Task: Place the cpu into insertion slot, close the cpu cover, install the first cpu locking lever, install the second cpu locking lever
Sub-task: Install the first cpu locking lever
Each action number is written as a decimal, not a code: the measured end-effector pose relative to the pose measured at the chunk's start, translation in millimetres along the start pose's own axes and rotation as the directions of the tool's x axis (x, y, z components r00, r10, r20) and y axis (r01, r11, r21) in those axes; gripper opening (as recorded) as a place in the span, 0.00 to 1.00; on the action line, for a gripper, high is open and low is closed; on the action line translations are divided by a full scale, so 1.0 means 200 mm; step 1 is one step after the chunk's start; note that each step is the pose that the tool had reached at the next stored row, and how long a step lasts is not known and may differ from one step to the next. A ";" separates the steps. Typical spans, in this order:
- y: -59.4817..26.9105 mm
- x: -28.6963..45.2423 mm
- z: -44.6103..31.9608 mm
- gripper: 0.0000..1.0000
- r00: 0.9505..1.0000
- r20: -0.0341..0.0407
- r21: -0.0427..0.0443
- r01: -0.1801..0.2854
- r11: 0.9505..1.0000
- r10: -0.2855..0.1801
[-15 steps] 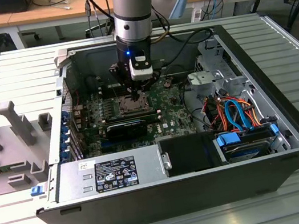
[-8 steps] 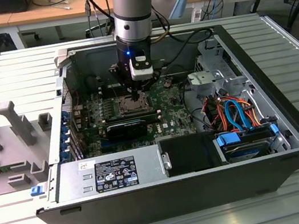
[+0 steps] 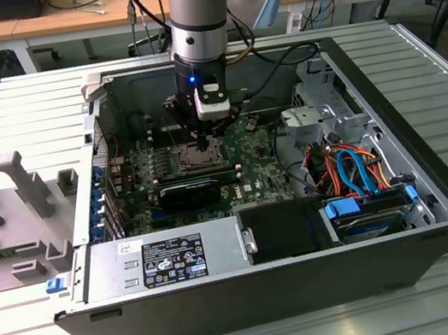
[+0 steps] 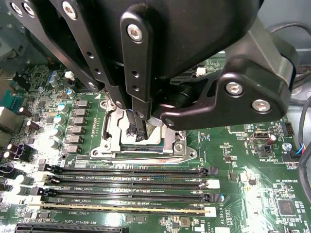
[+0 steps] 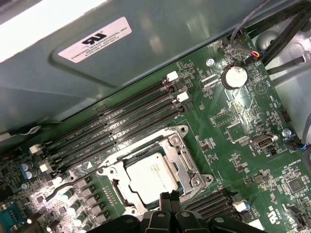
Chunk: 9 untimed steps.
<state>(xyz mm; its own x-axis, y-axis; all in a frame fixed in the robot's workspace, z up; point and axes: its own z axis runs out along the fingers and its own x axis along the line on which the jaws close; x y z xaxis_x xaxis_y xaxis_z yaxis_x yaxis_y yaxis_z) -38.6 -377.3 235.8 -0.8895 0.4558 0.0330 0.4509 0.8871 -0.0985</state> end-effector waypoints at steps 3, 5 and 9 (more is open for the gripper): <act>0.000 0.000 0.000 0.11 1.000 0.000 0.000 0.003 1.000 -0.003; 0.000 0.000 0.000 0.11 1.000 0.000 0.000 0.004 1.000 -0.004; 0.000 0.000 0.000 0.11 1.000 0.001 0.000 0.007 1.000 -0.007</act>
<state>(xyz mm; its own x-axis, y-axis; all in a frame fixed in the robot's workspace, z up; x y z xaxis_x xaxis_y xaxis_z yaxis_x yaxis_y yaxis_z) -38.6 -377.3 235.8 -0.8926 0.4497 0.0330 0.4449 0.8902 -0.0985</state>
